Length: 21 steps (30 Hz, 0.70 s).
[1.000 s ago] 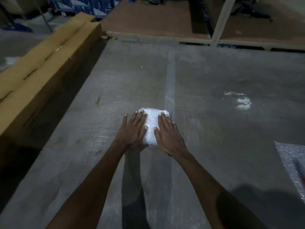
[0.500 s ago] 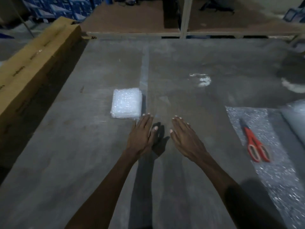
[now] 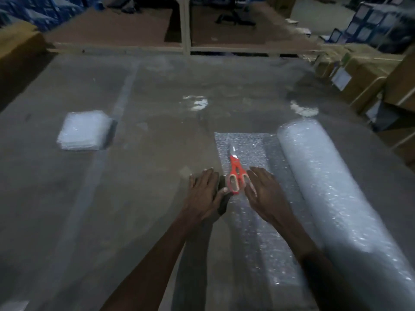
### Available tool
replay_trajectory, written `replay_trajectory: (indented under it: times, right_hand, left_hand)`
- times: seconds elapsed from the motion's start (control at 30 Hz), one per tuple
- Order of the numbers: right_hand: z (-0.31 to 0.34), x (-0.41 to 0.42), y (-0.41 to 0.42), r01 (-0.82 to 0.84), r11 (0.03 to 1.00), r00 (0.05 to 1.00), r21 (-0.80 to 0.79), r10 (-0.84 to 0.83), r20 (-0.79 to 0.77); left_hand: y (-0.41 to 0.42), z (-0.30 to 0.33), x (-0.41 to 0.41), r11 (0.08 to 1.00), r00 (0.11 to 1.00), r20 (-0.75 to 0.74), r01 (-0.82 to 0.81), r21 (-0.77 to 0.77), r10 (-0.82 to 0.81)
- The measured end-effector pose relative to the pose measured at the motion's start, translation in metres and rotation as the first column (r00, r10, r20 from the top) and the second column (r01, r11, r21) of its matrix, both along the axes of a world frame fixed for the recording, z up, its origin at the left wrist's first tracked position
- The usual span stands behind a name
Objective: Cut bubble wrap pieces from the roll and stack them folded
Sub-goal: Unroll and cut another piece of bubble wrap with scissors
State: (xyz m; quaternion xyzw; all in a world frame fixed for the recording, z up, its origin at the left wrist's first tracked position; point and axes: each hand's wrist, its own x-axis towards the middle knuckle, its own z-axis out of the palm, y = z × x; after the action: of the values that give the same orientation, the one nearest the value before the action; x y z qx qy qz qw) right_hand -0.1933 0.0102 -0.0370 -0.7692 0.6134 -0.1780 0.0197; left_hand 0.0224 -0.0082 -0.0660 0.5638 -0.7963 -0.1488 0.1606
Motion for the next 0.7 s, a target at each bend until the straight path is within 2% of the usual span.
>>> replay_trajectory:
  times: [0.13,0.23,0.3,0.37,0.47,0.6,0.7]
  right_hand:
    - [0.016,-0.059,0.002,0.015,0.998,0.996,-0.067,-0.02,-0.081]
    - [0.035,-0.092,0.01,0.125,0.988,0.973,-0.095,-0.141,-0.185]
    - [0.049,-0.107,0.013,0.258,0.966,0.934,-0.024,-0.256,-0.248]
    - [0.059,-0.12,0.014,0.383,0.915,0.891,0.127,-0.329,-0.311]
    - [0.064,-0.135,0.012,0.47,0.84,0.864,0.27,-0.377,-0.333]
    - [0.063,-0.14,0.009,0.487,0.827,0.854,0.28,-0.385,-0.349]
    - [0.068,-0.134,0.007,0.499,0.824,0.846,0.269,-0.396,-0.356]
  left_hand:
    - [-0.015,0.0,-0.061,0.997,0.997,0.042,0.071,0.01,-0.071]
    - [-0.024,0.003,-0.093,0.996,0.994,0.085,0.067,0.052,-0.072]
    - [-0.028,0.004,-0.106,0.995,0.99,0.123,0.066,0.073,-0.075]
    - [-0.029,0.002,-0.11,0.995,0.984,0.161,0.069,0.071,-0.08]
    - [-0.028,-0.006,-0.105,0.997,0.982,0.173,0.074,0.035,-0.078]
    - [-0.024,-0.007,-0.1,0.998,0.987,0.154,0.055,-0.022,-0.051]
    - [-0.022,-0.005,-0.094,0.999,0.99,0.133,0.049,0.003,-0.049]
